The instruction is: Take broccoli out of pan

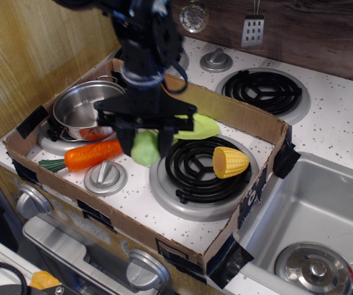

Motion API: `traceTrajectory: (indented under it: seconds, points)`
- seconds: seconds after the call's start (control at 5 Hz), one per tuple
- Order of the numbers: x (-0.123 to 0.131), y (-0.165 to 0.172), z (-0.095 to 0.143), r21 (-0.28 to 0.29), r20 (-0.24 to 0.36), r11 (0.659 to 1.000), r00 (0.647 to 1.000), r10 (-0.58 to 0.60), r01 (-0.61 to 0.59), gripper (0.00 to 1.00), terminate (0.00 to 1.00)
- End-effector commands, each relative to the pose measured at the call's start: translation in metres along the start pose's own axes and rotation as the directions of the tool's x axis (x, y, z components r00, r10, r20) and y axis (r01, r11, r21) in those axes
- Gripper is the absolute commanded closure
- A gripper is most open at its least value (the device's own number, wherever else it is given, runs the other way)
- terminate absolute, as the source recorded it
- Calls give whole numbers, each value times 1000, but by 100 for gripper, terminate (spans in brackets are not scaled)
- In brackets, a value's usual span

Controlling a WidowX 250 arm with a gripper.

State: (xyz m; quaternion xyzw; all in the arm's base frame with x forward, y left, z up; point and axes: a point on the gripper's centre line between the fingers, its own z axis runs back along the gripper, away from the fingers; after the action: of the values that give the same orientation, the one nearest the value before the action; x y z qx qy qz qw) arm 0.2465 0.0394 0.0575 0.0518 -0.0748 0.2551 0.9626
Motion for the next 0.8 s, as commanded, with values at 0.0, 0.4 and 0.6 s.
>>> traceTrajectory:
  seconds: [0.0,0.4,0.6]
  points:
    - [-9,-1,-6,-41,24,999,1000,13,-12,100,0]
    - [-11,12,-7,-33,13,999,1000,-19,19,0,0]
    - [-1,15,4,0,7,999,999,-48,48,0,0]
